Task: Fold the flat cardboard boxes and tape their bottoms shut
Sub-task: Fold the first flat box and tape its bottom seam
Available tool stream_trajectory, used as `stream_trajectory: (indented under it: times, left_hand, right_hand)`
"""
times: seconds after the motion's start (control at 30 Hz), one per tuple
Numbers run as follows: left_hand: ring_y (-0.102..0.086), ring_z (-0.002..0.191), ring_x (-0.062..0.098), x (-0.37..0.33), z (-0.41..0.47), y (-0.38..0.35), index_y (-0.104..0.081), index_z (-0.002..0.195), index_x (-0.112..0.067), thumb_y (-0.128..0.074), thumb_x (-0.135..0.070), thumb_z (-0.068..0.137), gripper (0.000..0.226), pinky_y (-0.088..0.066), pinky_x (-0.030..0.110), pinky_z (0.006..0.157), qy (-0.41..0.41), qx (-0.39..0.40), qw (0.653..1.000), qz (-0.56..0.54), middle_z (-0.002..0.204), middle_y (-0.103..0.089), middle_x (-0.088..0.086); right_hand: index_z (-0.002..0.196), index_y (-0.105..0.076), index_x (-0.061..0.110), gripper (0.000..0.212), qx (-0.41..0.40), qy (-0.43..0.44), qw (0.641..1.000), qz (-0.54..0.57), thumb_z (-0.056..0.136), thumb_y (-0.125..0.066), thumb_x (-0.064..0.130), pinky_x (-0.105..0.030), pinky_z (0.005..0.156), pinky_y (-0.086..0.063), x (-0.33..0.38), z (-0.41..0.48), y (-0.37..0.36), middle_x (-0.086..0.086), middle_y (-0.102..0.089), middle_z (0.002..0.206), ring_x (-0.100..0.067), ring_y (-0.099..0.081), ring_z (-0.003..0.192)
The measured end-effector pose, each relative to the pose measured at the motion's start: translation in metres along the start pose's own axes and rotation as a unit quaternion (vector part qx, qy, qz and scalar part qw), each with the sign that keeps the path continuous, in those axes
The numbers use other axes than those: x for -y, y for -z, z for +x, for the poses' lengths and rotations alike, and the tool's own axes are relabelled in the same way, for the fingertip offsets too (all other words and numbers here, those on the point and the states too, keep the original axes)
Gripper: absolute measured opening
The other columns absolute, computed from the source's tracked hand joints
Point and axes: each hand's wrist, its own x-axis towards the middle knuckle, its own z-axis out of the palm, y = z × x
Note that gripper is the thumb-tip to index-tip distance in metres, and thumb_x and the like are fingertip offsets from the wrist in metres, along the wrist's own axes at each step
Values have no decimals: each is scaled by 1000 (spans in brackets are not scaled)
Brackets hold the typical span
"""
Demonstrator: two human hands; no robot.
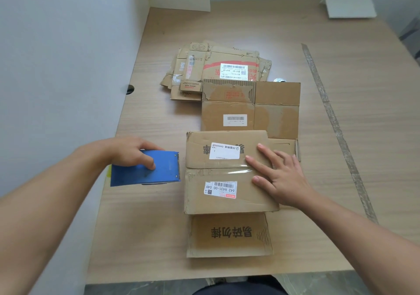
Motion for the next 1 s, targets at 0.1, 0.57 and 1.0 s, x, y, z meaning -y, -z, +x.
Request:
stream_trajectory:
  times: [0.1,0.57,1.0]
  left_hand:
    - [-58,107,8,-2,8,-10,-56,120,-58,-67,-36,87,42,-44,33,99,2,-10,1000,3,116,-64,-20]
    - [-62,94,2,-38,-1,-86,-62,108,-61,-64,-47,67,44,-50,27,85,-40,-25,987,-156,100,-67,-27]
    - [-65,98,6,-45,-11,-117,-61,112,-61,-60,-48,66,48,-48,35,96,-38,-33,974,-219,106,-69,-23]
  right_hand:
    - [131,13,79,51,10,-1,1000,-22,81,2,84,-62,117,4,2,2,5,40,39,141,-18,21,148]
    - [157,8,25,76,-34,-28,998,-44,98,-16,66,-42,119,15,64,-22,-16,-7,24,162,-26,26,148]
    - [135,21,71,67,-44,-72,996,-25,74,3,91,-56,117,15,25,-27,-14,1,26,162,-29,30,147]
